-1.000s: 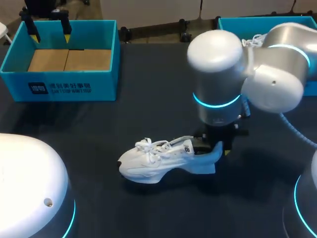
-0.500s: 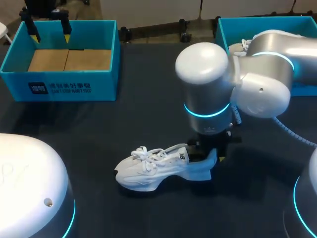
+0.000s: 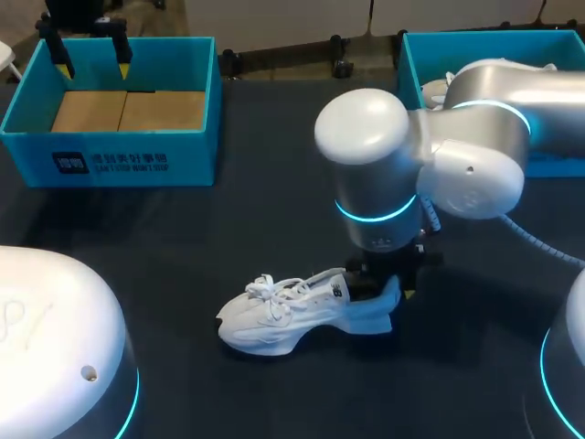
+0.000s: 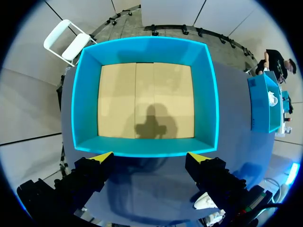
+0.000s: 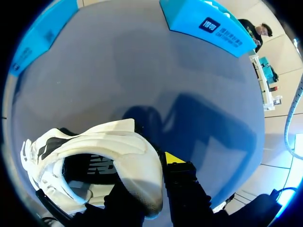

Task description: Take the shoe out of the shoebox, open the shoe tongue, remove and reinsert the insole, then place the shoe into the shoebox

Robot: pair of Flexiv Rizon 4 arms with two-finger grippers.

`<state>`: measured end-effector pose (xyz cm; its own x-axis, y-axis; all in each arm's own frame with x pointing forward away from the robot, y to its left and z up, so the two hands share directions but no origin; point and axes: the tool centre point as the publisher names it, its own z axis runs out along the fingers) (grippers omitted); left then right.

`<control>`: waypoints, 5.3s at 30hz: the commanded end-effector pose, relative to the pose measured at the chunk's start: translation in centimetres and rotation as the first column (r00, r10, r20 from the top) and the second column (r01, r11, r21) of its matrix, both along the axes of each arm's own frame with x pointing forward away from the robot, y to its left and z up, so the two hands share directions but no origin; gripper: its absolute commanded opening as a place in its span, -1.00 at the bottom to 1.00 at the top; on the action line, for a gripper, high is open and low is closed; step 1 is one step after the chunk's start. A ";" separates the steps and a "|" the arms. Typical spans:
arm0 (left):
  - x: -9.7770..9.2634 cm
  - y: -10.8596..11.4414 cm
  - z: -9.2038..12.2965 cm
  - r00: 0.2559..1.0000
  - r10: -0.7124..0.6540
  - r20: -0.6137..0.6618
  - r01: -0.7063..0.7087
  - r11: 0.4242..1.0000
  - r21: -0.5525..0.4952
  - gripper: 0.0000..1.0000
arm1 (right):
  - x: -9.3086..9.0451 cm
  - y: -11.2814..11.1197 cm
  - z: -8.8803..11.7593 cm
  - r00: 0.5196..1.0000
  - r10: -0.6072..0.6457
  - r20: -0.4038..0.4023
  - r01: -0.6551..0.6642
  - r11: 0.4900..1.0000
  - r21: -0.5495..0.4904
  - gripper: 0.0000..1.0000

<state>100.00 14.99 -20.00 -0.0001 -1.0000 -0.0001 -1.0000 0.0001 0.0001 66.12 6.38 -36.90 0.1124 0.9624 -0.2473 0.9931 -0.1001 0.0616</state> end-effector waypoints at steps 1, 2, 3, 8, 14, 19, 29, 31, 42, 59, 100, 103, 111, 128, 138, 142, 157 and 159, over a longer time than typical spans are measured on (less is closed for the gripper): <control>0.0 0.0 0.0 1.000 0.000 0.000 0.000 1.000 0.000 1.00 | 0.4 0.2 -1.3 1.000 -0.008 -0.012 0.008 1.000 0.000 -1.00; 0.0 0.0 0.0 1.000 0.000 0.000 0.000 1.000 0.000 1.00 | 0.3 0.1 -1.4 1.000 -0.010 -0.013 0.010 1.000 0.000 -1.00; 0.0 0.0 0.0 1.000 0.000 0.000 0.000 1.000 0.000 1.00 | 0.3 0.0 -1.5 1.000 -0.011 -0.015 0.011 1.000 0.000 -1.00; 0.0 0.0 0.0 1.000 0.000 0.000 0.000 1.000 0.000 1.00 | 0.2 -0.2 -1.9 1.000 -0.015 -0.019 0.015 1.000 0.012 -1.00; 0.0 0.0 0.0 1.000 0.000 0.000 0.000 1.000 0.000 1.00 | 0.2 -0.1 -2.1 0.999 -0.024 -0.022 0.025 0.999 0.029 -0.39; 0.0 0.0 0.0 1.000 0.000 0.000 0.000 1.000 0.000 1.00 | 0.3 0.0 -1.0 1.000 -0.023 -0.017 0.024 0.998 0.059 1.00; 0.0 0.0 0.0 1.000 0.000 0.000 0.000 1.000 0.000 1.00 | 0.5 -0.8 4.4 0.999 0.023 -0.048 -0.014 0.982 0.188 1.00; 0.0 0.0 0.0 1.000 0.000 0.000 0.000 1.000 0.000 1.00 | 0.4 -1.1 5.5 0.997 0.059 -0.045 -0.047 0.969 0.242 1.00; 0.0 0.0 0.0 1.000 0.000 0.000 0.000 1.000 0.000 1.00 | 0.4 -3.2 8.8 0.941 0.323 0.104 -0.334 0.824 0.457 1.00; 0.0 0.0 0.0 1.000 0.000 0.000 0.000 1.000 0.000 1.00 | 1.3 -4.4 9.4 0.842 0.524 0.126 -0.495 0.659 0.566 1.00; 0.0 0.0 0.0 1.000 0.000 0.000 0.000 1.000 0.000 1.00 | 1.8 -8.2 5.0 0.216 0.516 0.829 -0.976 0.110 0.186 1.00; 0.0 0.0 0.0 1.000 0.000 0.000 0.000 1.000 0.000 1.00 | 1.9 -8.0 4.3 0.136 0.522 0.842 -0.989 0.025 0.144 1.00; 0.0 0.0 0.0 1.000 0.000 0.000 0.000 1.000 0.000 1.00 | 1.9 -8.0 4.3 0.136 0.522 0.842 -0.989 0.025 0.144 1.00; 0.0 0.0 0.0 1.000 0.000 0.000 0.000 1.000 0.000 1.00 | 2.8 -8.4 -0.8 0.045 0.466 0.884 -0.994 -0.064 0.085 1.00; 0.0 0.0 0.0 1.000 0.000 0.000 0.000 1.000 0.000 1.00 | 3.4 -7.7 -2.0 -0.014 0.442 0.897 -0.997 -0.078 0.023 1.00; 0.0 0.0 0.0 1.000 0.000 0.000 0.000 1.000 0.000 1.00 | 3.6 -7.4 -2.2 -0.022 0.434 0.901 -0.997 -0.080 0.014 1.00; 0.0 0.0 0.0 1.000 0.000 0.000 0.000 1.000 0.000 1.00 | 3.4 -4.2 -3.3 -0.051 0.446 0.893 -0.991 -0.131 0.009 1.00; 0.0 0.0 0.0 1.000 0.000 0.000 0.000 1.000 0.000 1.00 | 3.2 -4.0 -3.4 -0.053 0.441 0.896 -0.991 -0.137 0.009 1.00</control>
<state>99.99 15.00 -20.00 0.0000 -1.0000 -0.0001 -1.0000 0.0000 0.0001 69.13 1.97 -40.13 -0.9903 0.1386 -0.0021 0.0536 0.3968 0.9163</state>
